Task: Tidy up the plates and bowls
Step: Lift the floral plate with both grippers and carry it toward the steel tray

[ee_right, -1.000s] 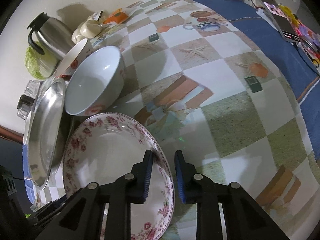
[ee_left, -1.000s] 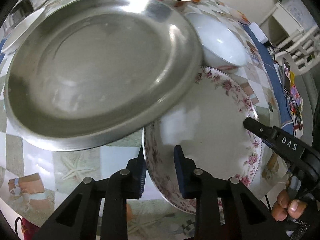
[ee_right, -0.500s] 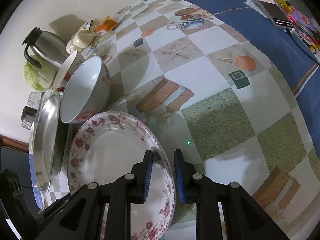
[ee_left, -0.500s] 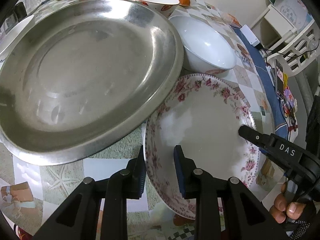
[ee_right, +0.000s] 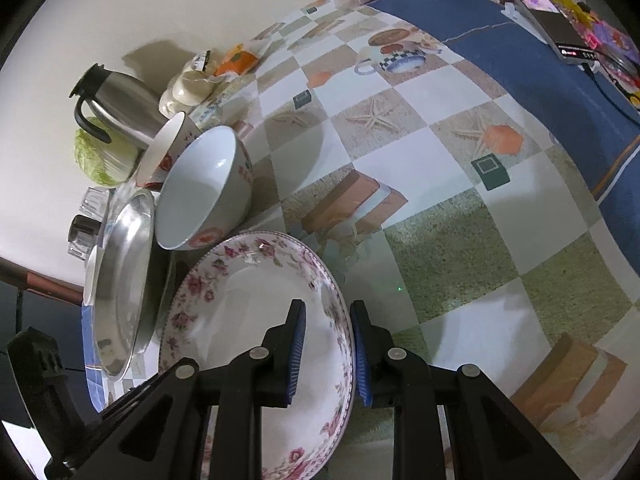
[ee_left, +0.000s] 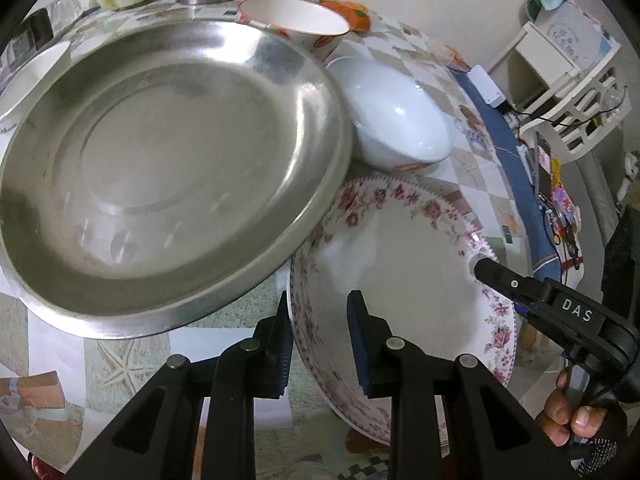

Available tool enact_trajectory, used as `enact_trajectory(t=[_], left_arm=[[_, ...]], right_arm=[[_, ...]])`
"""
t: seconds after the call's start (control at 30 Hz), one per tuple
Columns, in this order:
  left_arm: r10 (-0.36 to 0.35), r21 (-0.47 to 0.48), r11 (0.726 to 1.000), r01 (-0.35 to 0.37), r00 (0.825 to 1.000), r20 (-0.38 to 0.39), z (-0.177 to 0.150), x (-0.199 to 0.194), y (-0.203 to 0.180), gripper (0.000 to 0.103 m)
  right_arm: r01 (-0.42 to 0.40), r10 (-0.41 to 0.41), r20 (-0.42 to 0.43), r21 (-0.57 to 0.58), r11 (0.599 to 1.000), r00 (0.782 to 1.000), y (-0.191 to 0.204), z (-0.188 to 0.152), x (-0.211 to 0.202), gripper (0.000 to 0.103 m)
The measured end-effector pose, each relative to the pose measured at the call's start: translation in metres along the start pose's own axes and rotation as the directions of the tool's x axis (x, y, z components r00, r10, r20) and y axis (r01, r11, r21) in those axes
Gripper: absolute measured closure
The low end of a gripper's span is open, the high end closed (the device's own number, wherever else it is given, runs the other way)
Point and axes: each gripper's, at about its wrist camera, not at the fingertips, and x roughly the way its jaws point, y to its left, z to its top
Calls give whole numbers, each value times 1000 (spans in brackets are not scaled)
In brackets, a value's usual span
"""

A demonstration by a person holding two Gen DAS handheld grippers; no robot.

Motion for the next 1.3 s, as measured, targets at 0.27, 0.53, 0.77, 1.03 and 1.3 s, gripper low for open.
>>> enact_trajectory(t=[0.27,0.53,0.77,1.03,1.3], left_arm=[[-19,52,998,18,999,30,2,-9,-8,76],[-36,75,997,32,998,44,4,-11,-16,76],[-61,115,992,54,996,58,2,-17,-24,76],[-86,163,984,68,991,104,4,-25,-35,76],[-98,181,981,65,978,182,7,-43,-37,76]], right_arm=[[-40,40,35,9,999,999,-9,-2,-14,78],[-68,66,76,14,998,995,-14,-3,-29,78],[-81,78,129,18,997,989,-18,-5,-43,78],[-120,111,186,36,992,976,-25,-6,-59,78],[-140,134,240,9,990,962,-20,-4,-72,78]])
